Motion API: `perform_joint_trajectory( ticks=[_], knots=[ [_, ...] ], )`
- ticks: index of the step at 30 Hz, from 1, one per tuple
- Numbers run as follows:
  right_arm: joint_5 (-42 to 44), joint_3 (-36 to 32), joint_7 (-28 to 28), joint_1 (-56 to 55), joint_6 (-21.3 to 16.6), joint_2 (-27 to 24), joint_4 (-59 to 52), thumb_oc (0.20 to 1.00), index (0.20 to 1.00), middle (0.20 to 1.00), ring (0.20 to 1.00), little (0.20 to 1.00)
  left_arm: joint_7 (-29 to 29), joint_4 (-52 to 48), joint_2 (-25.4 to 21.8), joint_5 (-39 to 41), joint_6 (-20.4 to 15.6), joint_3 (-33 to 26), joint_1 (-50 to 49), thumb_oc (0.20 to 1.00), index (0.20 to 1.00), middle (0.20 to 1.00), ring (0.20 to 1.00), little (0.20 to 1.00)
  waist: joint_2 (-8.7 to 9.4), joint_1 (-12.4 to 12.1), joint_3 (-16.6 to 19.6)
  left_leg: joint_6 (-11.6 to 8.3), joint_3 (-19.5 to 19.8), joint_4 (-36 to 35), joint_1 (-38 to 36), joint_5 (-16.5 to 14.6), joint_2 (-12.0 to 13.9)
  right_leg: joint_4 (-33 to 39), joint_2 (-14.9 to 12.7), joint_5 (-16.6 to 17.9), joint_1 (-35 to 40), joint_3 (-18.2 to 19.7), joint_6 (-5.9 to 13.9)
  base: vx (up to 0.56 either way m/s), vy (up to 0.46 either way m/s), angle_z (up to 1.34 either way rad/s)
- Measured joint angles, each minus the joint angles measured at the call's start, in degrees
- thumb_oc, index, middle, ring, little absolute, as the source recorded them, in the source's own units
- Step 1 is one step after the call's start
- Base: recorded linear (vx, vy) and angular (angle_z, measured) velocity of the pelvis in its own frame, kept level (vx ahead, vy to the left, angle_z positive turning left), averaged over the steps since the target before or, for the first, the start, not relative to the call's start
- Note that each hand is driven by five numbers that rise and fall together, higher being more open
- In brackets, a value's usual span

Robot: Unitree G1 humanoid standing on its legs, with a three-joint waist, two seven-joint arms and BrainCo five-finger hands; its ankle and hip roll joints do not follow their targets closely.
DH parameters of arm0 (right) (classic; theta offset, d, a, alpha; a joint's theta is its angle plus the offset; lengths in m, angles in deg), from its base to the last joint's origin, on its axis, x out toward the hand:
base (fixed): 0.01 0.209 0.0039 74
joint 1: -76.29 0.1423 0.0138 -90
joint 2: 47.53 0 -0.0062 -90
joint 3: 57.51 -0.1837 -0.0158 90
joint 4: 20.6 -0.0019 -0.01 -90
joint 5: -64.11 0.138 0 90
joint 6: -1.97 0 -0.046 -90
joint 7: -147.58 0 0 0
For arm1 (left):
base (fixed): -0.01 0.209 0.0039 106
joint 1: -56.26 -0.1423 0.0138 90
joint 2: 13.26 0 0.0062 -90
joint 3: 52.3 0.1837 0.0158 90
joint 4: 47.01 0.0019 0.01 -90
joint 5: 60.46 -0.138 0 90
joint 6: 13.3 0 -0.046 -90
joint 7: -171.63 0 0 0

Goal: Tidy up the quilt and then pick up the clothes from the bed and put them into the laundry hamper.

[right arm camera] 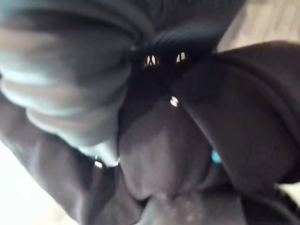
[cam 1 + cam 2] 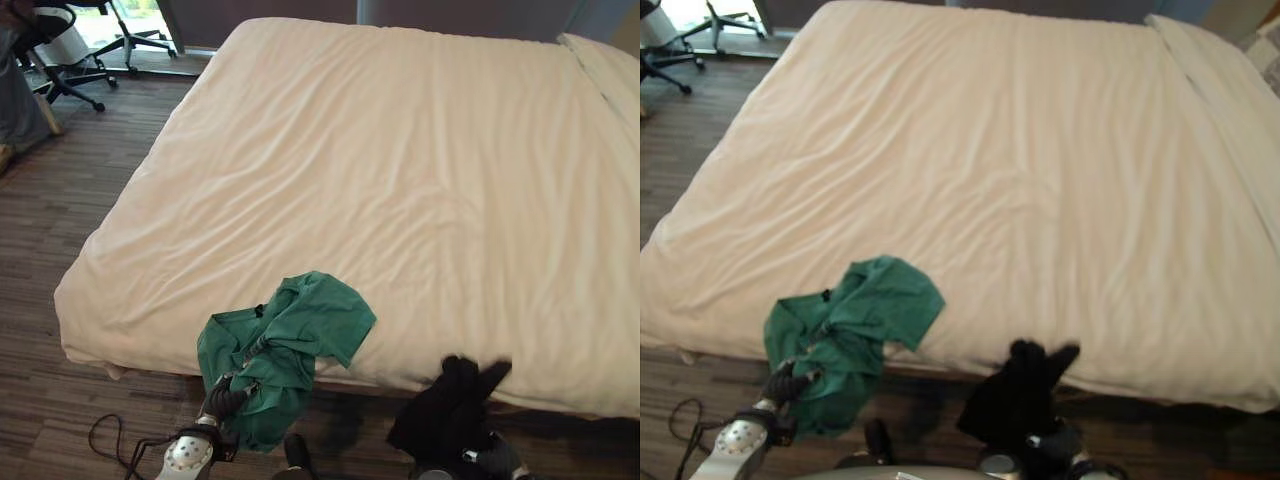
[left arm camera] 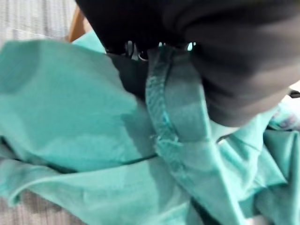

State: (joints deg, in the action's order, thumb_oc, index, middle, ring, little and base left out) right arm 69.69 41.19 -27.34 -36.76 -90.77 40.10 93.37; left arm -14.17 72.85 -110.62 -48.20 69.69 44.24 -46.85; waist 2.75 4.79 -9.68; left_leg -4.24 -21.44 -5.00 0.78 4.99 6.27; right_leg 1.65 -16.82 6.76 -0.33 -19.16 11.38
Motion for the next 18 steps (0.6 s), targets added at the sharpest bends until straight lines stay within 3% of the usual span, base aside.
perform_joint_trajectory(
  ticks=[1, 2, 3, 5, 6, 8, 9, 10, 11, 12, 13, 14, 15, 16, 17, 18],
  knots=[
    [0.32, 0.64, -0.20, 0.79, -0.01, -0.36, -0.42, 0.200, 0.200, 0.200, 0.200, 0.200, 1.35, 1.87, 2.29, -0.02, -0.04, -0.27, 0.54, 0.200, 0.200, 0.200, 0.200, 0.200, -0.29, 0.27, -0.20, 0.77, 1.18, -0.05, 0.11, 0.17, -0.47, -2.11, 0.64, -2.15, -0.39, 3.98, 0.74, -0.07, 0.160, 0.49],
    [1.26, 1.15, -0.85, 1.49, 0.02, -0.10, -0.45, 0.200, 0.200, 0.200, 0.200, 0.200, 2.91, 2.79, 3.85, 0.54, -0.04, -0.77, 1.07, 0.200, 0.200, 0.200, 0.200, 0.200, -1.05, 1.00, -0.47, 1.14, 4.08, 0.14, 0.97, 0.95, -0.37, -3.98, 2.94, -7.36, 0.05, 10.65, 1.28, -0.14, 0.128, 1.03],
    [1.28, 2.71, -1.43, 3.12, 0.02, -0.28, 0.05, 0.200, 0.200, 0.200, 0.200, 0.200, 3.92, 3.25, 5.46, 1.02, -0.11, -0.74, 1.75, 0.200, 0.200, 0.200, 0.200, 0.200, -1.36, 0.98, -0.79, 1.48, 6.71, 0.19, 1.48, 2.27, 0.34, -3.54, 5.89, -9.48, 0.95, 15.66, 0.11, -0.11, 0.056, 1.14],
    [1.19, 7.82, -3.19, 8.63, -0.18, -0.68, 5.53, 0.200, 0.200, 0.200, 0.200, 0.200, 5.26, 8.01, 8.02, 3.18, -0.90, -0.37, 3.91, 0.200, 0.200, 0.200, 0.200, 0.200, -1.56, -0.35, -1.14, 1.09, 9.94, 0.20, 2.27, 3.98, 1.19, 0.11, 8.59, -9.99, 3.89, 17.06, -1.27, -0.18, -0.013, 1.00],
    [1.09, 8.74, -3.68, 12.22, -0.21, 0.09, 7.30, 0.200, 0.200, 0.200, 0.200, 0.200, 5.95, 9.56, 8.85, 3.58, -0.01, 0.53, 4.24, 0.200, 0.200, 0.200, 0.200, 0.200, -2.78, -2.56, -1.49, 1.94, 10.79, 0.15, 3.24, 3.89, 1.59, 0.19, 9.48, -9.71, 4.73, 15.81, -1.77, -0.26, 0.027, 1.03],
    [-0.68, 12.35, -6.12, 18.11, -1.31, -0.36, 13.64, 0.200, 0.200, 0.200, 0.200, 0.200, 7.07, 13.68, 10.71, 4.99, -0.62, 0.78, 5.16, 0.200, 0.200, 0.200, 0.200, 0.200, -4.34, -5.09, -1.41, 1.68, 13.10, -0.06, 5.43, 3.54, 2.06, 0.30, 10.56, -10.12, 4.49, 13.98, -2.45, -0.25, 0.163, 1.00],
    [-1.75, 13.76, -6.73, 21.68, -1.16, -0.76, 17.44, 0.200, 0.200, 0.200, 0.200, 0.200, 7.91, 17.90, 11.52, 5.09, -0.31, 0.84, 6.16, 0.200, 0.200, 0.200, 0.200, 0.200, -6.47, -7.07, -1.66, 1.88, 13.25, 0.11, 7.34, 2.83, 1.85, 0.67, 10.99, -10.12, 5.37, 12.93, -2.41, -0.28, 0.265, 1.48],
    [-3.46, 14.11, -7.58, 23.52, -1.32, -1.05, 23.12, 0.200, 0.200, 0.200, 0.200, 0.200, 8.52, 23.99, 12.63, 4.90, -0.70, 0.94, 9.39, 0.200, 0.200, 0.200, 0.200, 0.200, -7.21, -7.61, -1.51, 1.69, 15.49, -0.16, 8.91, 0.83, 0.64, 1.04, 10.80, -9.26, 6.71, 9.04, -3.14, -0.21, 0.223, 1.86],
    [-3.61, 14.03, -7.99, 23.94, -0.47, -0.89, 26.04, 0.200, 0.200, 0.200, 0.200, 0.200, 8.74, 27.51, 13.14, 4.88, -0.09, 0.97, 12.04, 0.200, 0.200, 0.200, 0.200, 0.200, -6.36, -7.25, -1.84, 1.42, 15.37, -0.13, 9.11, -0.88, 0.03, 1.72, 10.05, -8.74, 7.84, 6.00, -4.10, -0.18, 0.148, 2.35],
    [-4.73, 13.67, -8.26, 23.79, 0.90, -0.62, 28.32, 0.200, 0.200, 0.200, 0.200, 0.200, 9.40, 28.59, 12.91, 4.51, -0.14, 0.51, 13.47, 0.200, 0.200, 0.200, 0.200, 0.200, -4.93, -9.00, -2.29, 3.00, 9.25, 0.33, 9.39, -1.01, -1.35, 2.04, 6.34, -9.16, 9.28, 1.06, -4.93, -0.09, 0.073, 1.94],
    [-5.48, 13.30, -8.44, 23.84, 1.05, -0.89, 28.54, 0.200, 0.200, 0.200, 0.200, 0.200, 9.67, 28.54, 12.53, 4.34, -0.02, 0.19, 12.22, 0.200, 0.200, 0.200, 0.200, 0.200, -4.08, -10.08, -2.19, 3.74, 4.97, 1.82, 8.77, -0.79, -2.11, 1.78, 4.40, -8.66, 9.90, -0.75, -4.91, -0.09, 0.073, 1.65],
    [-5.52, 12.44, -8.76, 23.40, 0.94, -1.76, 28.16, 0.200, 0.200, 0.200, 0.200, 0.200, 10.07, 28.46, 12.24, 4.26, 0.29, -0.28, 9.72, 0.200, 0.200, 0.200, 0.200, 0.200, -4.58, -9.61, -1.88, 4.00, 1.02, 4.32, 6.35, -0.87, -2.15, 1.14, 4.10, -8.94, 11.14, -2.44, -4.69, 0.00, 0.000, 0.86],
    [-5.54, 12.02, -8.85, 22.76, 0.80, -3.16, 27.68, 0.200, 0.200, 0.200, 0.200, 0.200, 10.55, 27.97, 12.19, 4.26, 0.48, -0.20, 6.70, 0.200, 0.200, 0.200, 0.200, 0.200, -7.25, -9.73, -0.97, 3.92, 1.63, 2.77, 1.73, 0.98, 0.04, -1.19, 4.83, -11.38, 11.64, -2.68, -2.58, 0.00, 0.000, 0.82],
    [-5.51, 11.53, -9.45, 22.93, 0.77, -2.89, 28.03, 0.200, 0.200, 0.200, 0.200, 0.200, 10.64, 27.89, 11.71, 4.21, 1.04, -0.07, 6.44, 0.200, 0.200, 0.200, 0.200, 0.200, -6.80, -9.63, -1.16, 4.54, 1.81, 0.39, 0.85, 3.63, -1.67, -3.60, 2.86, -12.84, 11.20, -2.64, -1.46, -0.15, 0.681, 0.40],
    [-5.54, 11.51, -9.49, 23.24, 0.74, -2.93, 28.04, 0.200, 0.200, 0.200, 0.200, 0.200, 10.65, 27.31, 11.48, 4.21, 1.03, 0.08, 6.27, 0.200, 0.200, 0.200, 0.200, 0.200, -7.26, -10.06, -1.10, 4.62, 1.90, 0.41, 0.96, 3.56, -1.63, -4.28, 2.68, -13.06, 10.47, -2.17, -1.28, -0.14, 0.819, 0.22],
    [-5.56, 11.45, -9.44, 23.64, 0.64, -1.95, 27.72, 0.200, 0.200, 0.200, 0.200, 0.200, 10.69, 27.01, 10.58, 3.99, 0.99, 0.20, 6.64, 0.200, 0.200, 0.200, 0.200, 0.200, -5.85, -10.29, -1.77, 3.53, 1.15, 0.17, 1.93, 2.54, -2.08, -1.68, 2.88, -13.17, 10.57, -0.52, -1.18, -0.14, 1.078, 1.17]
  ],
)
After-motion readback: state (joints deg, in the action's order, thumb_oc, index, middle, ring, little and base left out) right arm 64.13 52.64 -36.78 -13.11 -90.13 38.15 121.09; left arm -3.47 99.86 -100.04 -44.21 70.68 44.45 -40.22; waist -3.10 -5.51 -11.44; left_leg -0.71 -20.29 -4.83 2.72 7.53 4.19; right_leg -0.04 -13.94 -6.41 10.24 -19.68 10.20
